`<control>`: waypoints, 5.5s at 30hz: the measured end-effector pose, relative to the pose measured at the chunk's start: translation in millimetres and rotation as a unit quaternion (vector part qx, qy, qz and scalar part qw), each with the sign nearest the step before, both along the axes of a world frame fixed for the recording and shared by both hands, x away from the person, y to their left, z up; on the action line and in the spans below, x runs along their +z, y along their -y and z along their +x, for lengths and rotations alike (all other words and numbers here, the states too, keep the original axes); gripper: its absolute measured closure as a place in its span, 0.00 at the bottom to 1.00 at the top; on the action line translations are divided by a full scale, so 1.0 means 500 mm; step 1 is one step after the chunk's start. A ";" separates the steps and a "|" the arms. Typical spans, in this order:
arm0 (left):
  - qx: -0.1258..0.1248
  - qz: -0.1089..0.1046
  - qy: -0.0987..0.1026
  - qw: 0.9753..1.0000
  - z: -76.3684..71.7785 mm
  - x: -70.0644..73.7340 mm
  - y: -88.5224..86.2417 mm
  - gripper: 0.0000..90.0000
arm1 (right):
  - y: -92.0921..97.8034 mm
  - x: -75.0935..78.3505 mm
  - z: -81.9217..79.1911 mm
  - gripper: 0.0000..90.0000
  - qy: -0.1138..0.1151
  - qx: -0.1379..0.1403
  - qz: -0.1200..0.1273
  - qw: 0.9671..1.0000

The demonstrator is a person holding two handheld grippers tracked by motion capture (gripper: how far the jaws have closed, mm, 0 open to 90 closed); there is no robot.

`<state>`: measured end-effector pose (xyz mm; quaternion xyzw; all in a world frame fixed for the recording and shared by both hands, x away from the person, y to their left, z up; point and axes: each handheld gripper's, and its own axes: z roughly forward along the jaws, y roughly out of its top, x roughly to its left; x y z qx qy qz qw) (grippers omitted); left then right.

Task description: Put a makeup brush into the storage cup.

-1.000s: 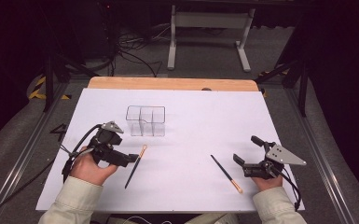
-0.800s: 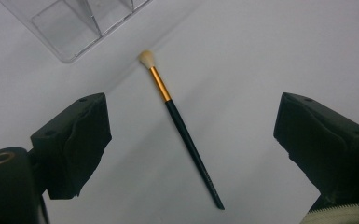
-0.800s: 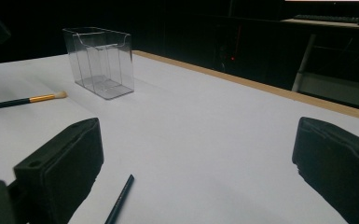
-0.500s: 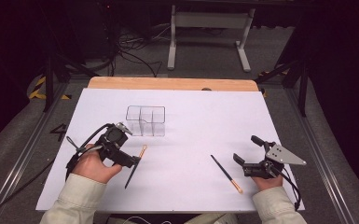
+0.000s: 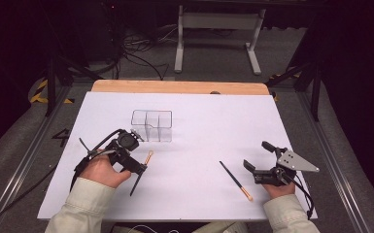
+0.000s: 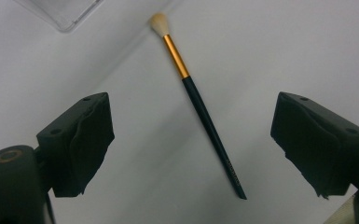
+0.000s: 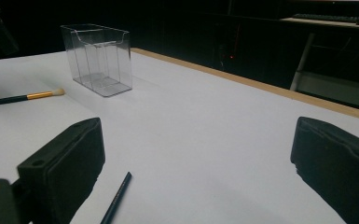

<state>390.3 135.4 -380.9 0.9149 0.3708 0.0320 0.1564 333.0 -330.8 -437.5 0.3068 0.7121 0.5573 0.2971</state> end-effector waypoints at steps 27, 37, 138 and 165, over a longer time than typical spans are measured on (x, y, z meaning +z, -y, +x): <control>0.008 0.026 -0.044 0.999 0.025 -0.070 0.030 0.35 | 0.004 0.001 -0.001 0.06 -0.006 0.000 0.001 1.000; 0.003 0.042 -0.055 0.998 0.029 -0.085 0.039 0.43 | 0.004 0.001 0.000 0.06 -0.010 0.000 0.004 1.000; -0.064 -0.132 0.093 0.985 -0.007 0.090 -0.011 0.92 | 0.003 -0.014 0.014 0.06 -0.038 -0.014 0.002 0.999; -0.053 -0.299 0.241 0.922 0.004 0.101 -0.054 0.92 | 0.002 -0.014 0.013 0.06 -0.038 -0.016 -0.002 0.999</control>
